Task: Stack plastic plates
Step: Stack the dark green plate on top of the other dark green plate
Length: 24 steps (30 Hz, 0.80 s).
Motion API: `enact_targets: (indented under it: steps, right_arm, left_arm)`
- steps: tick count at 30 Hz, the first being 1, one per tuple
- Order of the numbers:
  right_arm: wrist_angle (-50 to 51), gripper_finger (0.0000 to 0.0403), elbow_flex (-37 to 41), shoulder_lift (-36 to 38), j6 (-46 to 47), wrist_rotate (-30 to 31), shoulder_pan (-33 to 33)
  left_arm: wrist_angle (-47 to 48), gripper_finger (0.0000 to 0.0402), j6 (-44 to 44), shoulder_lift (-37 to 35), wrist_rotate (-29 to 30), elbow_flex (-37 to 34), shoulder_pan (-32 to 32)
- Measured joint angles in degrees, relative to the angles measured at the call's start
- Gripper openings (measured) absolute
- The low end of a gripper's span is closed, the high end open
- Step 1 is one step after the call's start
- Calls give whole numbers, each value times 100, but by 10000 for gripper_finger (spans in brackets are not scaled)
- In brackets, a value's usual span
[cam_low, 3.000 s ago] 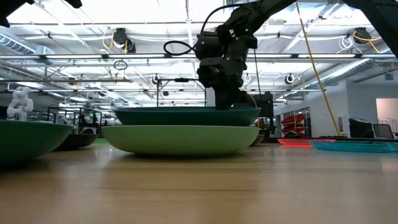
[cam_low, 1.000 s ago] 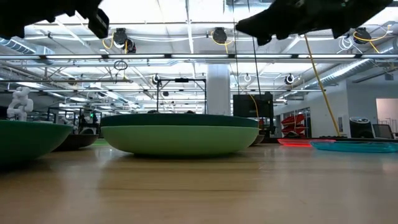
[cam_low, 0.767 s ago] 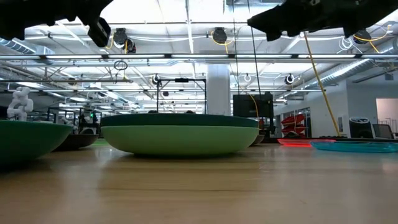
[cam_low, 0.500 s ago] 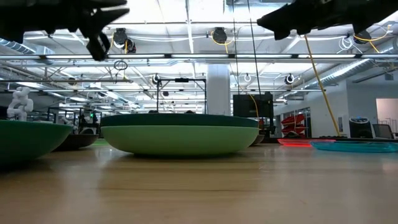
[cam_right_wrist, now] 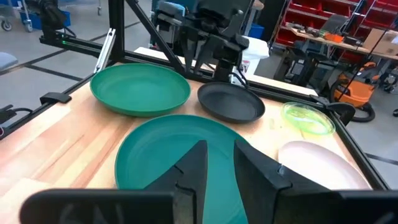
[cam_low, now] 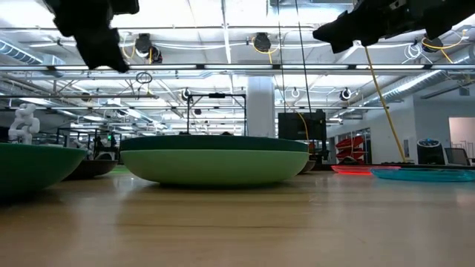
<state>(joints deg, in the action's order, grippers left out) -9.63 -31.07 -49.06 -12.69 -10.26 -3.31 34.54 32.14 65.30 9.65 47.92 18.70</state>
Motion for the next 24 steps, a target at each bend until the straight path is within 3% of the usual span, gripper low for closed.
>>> enact_targets:
  steps: [4, 7, 24]
  right_arm:
    - [8, 72, 0, 0, 0, 0, 0]
    - [12, 72, 0, 0, 37, 0, 0]
    - [42, 72, 0, 0, 87, 0, 0]
  left_arm:
    - [1386, 62, -168, 381, 0, 441, 265]
    - [1845, 62, -171, 541, -52, 481, 400]
    - [1999, 63, -318, 867, -275, 483, 580]
